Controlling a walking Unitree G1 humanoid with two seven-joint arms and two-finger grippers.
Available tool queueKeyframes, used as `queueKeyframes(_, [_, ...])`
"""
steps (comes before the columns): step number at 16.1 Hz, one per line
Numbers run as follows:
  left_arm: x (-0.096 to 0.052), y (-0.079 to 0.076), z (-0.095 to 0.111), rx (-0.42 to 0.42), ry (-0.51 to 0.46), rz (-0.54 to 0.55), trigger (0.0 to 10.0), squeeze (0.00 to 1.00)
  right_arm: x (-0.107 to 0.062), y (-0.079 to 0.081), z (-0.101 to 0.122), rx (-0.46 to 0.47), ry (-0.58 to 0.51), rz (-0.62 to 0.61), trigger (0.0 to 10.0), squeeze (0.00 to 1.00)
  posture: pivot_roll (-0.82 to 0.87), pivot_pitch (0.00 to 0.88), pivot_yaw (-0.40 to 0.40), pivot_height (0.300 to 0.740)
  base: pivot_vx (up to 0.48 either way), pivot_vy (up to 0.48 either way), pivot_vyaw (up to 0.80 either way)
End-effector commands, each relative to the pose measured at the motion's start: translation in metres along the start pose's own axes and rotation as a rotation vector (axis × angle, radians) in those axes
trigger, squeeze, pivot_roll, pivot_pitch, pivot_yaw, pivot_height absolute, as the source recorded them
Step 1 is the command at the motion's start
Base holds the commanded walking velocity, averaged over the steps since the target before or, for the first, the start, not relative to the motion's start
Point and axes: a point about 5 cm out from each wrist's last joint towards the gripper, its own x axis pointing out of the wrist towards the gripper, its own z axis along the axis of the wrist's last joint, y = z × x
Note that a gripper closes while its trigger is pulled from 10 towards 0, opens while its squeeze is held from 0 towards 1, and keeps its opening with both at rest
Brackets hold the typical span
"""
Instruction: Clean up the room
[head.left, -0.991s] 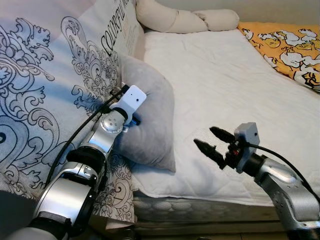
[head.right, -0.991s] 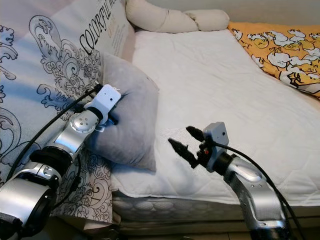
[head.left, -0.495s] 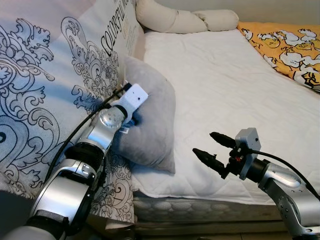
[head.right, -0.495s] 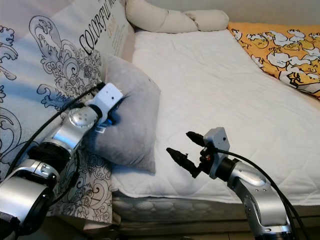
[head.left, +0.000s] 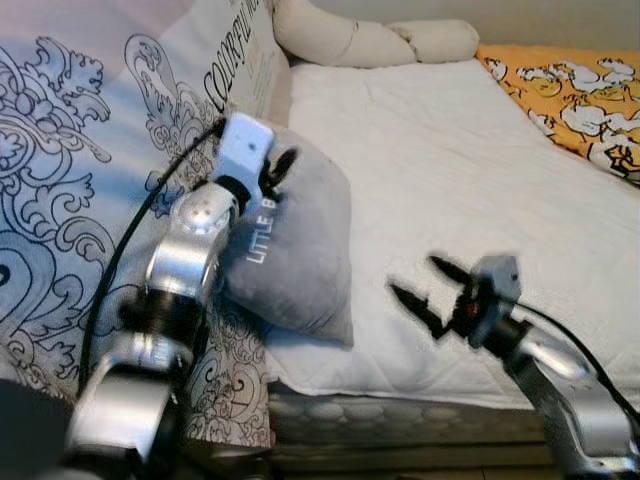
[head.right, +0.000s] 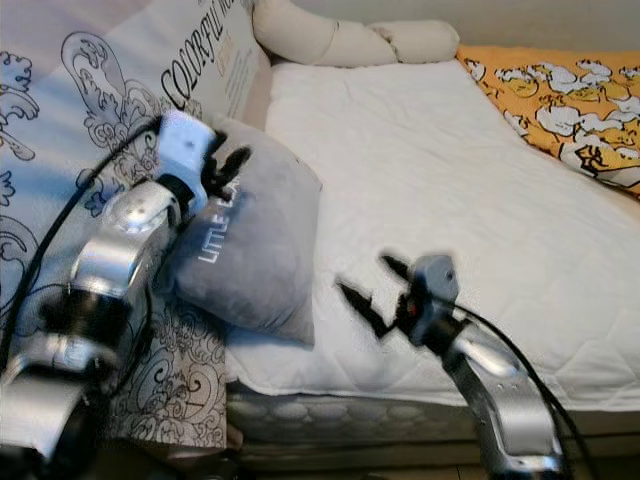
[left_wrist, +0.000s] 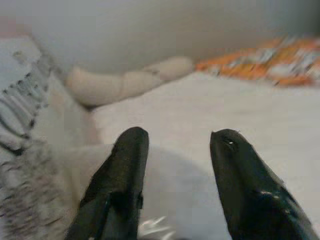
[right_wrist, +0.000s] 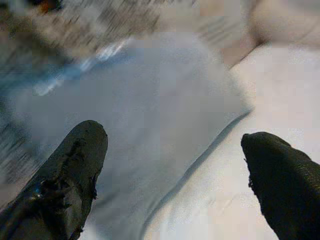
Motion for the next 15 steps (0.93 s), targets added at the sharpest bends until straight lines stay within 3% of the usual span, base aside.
queueKeyframes(1, [-0.01,0.001,0.001,-0.075,-0.04,0.015,10.0,1.0,-0.002,-0.007,0.007,-0.031,-0.041,-0.101,10.0,1.0,-0.09,0.0,0.038,0.74,0.0,0.0,0.0])
queueKeyframes(3, [-0.033,-0.007,-0.012,-0.197,-0.063,0.07,10.0,1.0,-0.001,-0.01,0.012,0.023,-0.101,-0.239,10.0,1.0,-0.1,0.0,0.038,0.74,0.0,0.0,0.0])
queueKeyframes(5, [-0.05,-0.016,-0.027,-0.193,-0.032,0.1,10.0,0.95,-0.001,-0.006,0.012,0.011,-0.101,-0.28,10.0,1.0,-0.1,0.0,0.033,0.74,0.0,0.0,0.0])
queueKeyframes(6, [-0.062,-0.021,-0.038,-0.189,0.012,0.134,10.0,0.92,0.0,-0.005,0.017,0.056,-0.177,-0.307,10.0,1.0,-0.09,0.0,0.023,0.74,0.0,-0.461,0.0])
queueKeyframes(8, [-0.067,-0.022,-0.041,-0.186,0.028,0.149,10.0,0.91,0.001,-0.005,0.018,0.055,-0.187,-0.326,10.0,1.0,-0.09,0.0,0.018,0.74,0.0,-0.471,0.0])
queueKeyframes(10, [-0.075,-0.02,-0.047,-0.145,0.062,0.196,10.0,0.89,0.003,-0.009,0.022,0.03,-0.199,-0.501,10.0,1.0,-0.08,0.0,0.009,0.74,0.0,-0.48,0.0])
queueKeyframes(12, [-0.076,-0.019,-0.045,-0.139,0.06,0.217,10.0,0.89,0.007,-0.006,0.02,0.024,-0.149,-0.509,10.0,1.0,-0.08,0.0,0.009,0.74,0.0,-0.48,0.0])
queueKeyframes(15, [-0.077,-0.019,-0.046,-0.123,0.081,0.24,10.0,0.89,0.008,0.0,0.017,-0.055,-0.171,-0.571,10.0,1.0,-0.09,0.0,0.017,0.74,0.0,-0.48,0.0])
